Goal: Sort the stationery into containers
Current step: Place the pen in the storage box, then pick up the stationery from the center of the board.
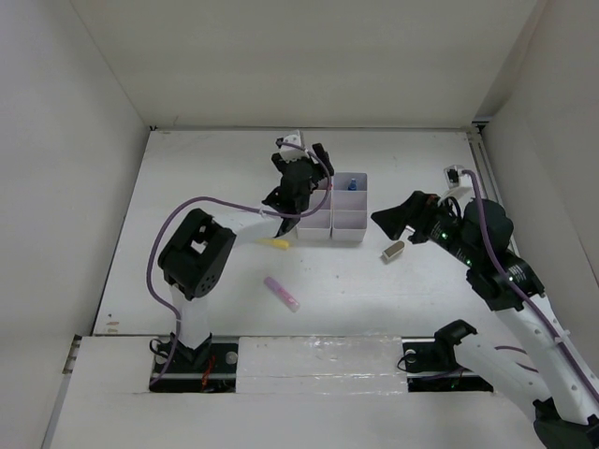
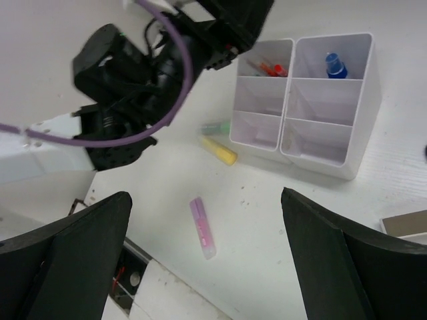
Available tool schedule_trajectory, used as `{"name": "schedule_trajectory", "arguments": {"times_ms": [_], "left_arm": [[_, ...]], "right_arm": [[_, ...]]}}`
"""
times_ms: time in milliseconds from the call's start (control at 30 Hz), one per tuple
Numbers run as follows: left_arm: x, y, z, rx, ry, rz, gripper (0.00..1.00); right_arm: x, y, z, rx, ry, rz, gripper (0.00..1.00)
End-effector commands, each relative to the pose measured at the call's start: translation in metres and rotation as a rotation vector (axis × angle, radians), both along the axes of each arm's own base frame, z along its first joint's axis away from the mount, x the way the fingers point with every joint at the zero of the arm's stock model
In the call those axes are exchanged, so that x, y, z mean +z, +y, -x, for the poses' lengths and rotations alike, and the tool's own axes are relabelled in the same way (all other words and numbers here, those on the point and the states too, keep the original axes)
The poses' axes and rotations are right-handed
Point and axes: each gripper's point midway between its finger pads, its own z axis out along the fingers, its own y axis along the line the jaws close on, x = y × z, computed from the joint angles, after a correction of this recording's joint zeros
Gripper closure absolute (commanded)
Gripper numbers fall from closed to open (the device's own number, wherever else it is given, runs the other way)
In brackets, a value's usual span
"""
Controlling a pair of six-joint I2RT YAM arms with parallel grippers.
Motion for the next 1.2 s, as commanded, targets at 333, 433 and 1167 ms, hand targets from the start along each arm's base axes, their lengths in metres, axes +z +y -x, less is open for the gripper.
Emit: {"name": "schedule_trajectory", "arguments": {"times_ms": [333, 433, 1167], "left_arm": [[0.17, 0.033, 0.059, -0.035, -0.062, 0.062, 0.0], [0.171, 0.031, 0.078, -0.12, -0.005, 0.034, 0.0], [0.079, 0.142, 0.22, -0.057, 0.358, 0.022, 0.0]], "right_arm": [[-0.063, -0.084, -0.041, -0.648, 0.27, 0.015, 0.0], [-0.074, -0.089, -0.038, -0.694, 0.287, -0.046, 0.02], [-0.145, -0.171, -0.128, -0.838, 0.478, 0.055, 0.0]]}}
